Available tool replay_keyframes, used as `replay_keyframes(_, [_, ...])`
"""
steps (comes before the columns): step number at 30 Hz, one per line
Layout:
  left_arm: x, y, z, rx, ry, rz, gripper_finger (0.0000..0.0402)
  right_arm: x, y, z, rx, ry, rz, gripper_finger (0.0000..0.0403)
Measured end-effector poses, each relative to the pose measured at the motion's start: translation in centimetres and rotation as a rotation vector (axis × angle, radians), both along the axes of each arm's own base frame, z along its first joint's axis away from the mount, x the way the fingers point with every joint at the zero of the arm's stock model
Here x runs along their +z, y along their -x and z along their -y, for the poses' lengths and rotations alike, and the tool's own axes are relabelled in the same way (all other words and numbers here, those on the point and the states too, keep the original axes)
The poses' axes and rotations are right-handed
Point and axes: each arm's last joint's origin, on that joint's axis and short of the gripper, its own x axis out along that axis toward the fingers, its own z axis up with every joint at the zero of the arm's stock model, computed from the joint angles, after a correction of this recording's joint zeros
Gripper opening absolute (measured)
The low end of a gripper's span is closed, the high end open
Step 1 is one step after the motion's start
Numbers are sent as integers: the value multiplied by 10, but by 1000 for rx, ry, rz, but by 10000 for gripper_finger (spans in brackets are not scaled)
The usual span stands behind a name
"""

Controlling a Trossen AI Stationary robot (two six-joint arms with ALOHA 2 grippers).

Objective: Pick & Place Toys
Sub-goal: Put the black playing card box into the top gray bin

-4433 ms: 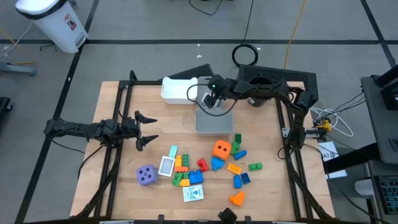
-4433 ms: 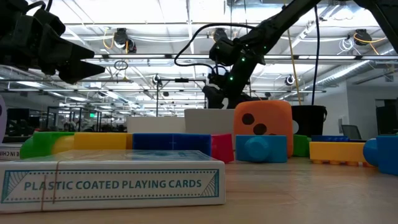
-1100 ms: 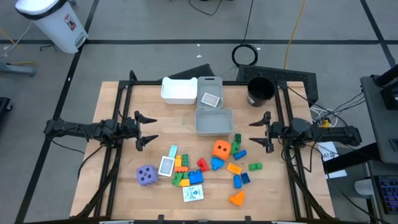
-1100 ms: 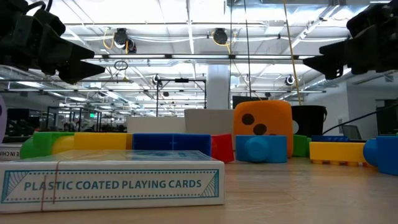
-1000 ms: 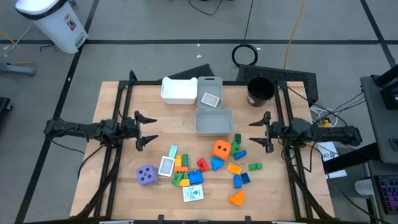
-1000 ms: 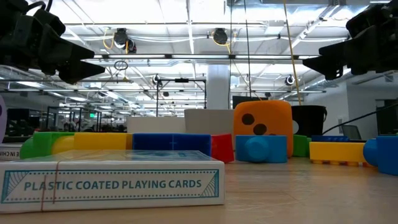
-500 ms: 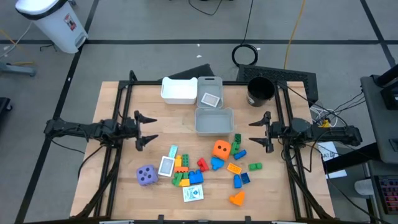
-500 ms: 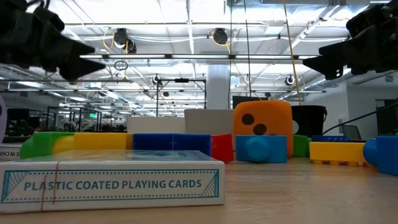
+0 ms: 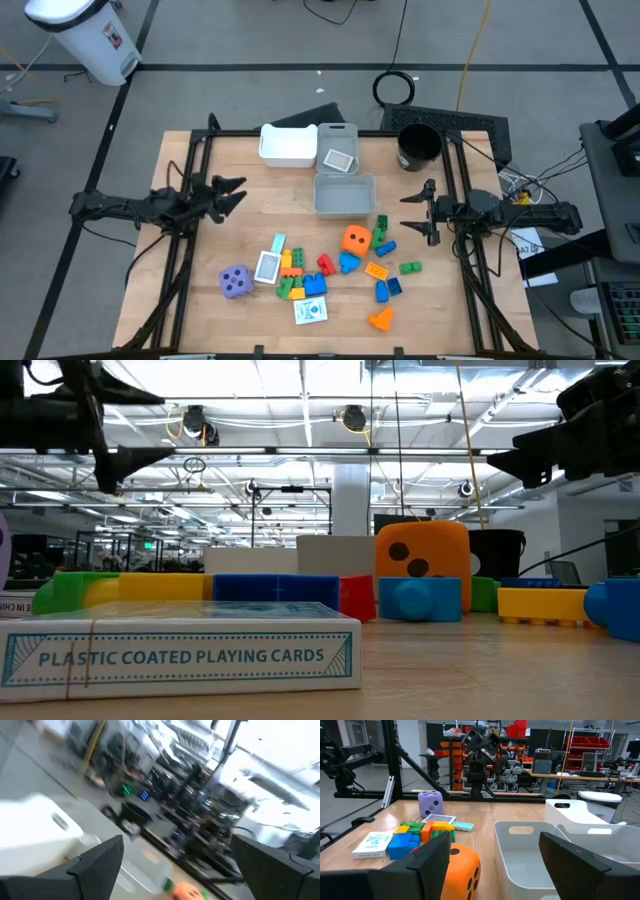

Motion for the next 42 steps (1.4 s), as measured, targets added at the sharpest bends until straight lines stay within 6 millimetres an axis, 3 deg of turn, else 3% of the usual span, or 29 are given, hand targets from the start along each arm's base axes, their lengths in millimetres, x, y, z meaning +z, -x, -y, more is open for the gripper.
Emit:
replay_keyframes(4, [27,-9,8,-215,120,-44,374,0,0,0,0,0,0,279])
replay_keyframes(10, [63,-56,28,-261,161,-537,374,0,0,0,0,0,0,277])
replay_keyframes(13, [67,-86,45,-316,212,-792,374,0,0,0,0,0,0,279])
replay_keyframes(16, [60,-113,62,-318,330,-1011,374,0,0,0,0,0,0,278])
replay_keyframes(19, [39,-132,76,-300,480,-1224,374,0,0,0,0,0,0,276])
replay_keyframes(27, [-25,-158,100,-246,735,-1530,374,0,0,0,0,0,0,278])
replay_keyframes(33, [-46,-161,103,-167,765,-1596,374,0,0,0,1,0,0,277])
replay_keyframes(42, [-46,-159,106,-64,618,-1544,374,0,0,0,0,0,-1,278])
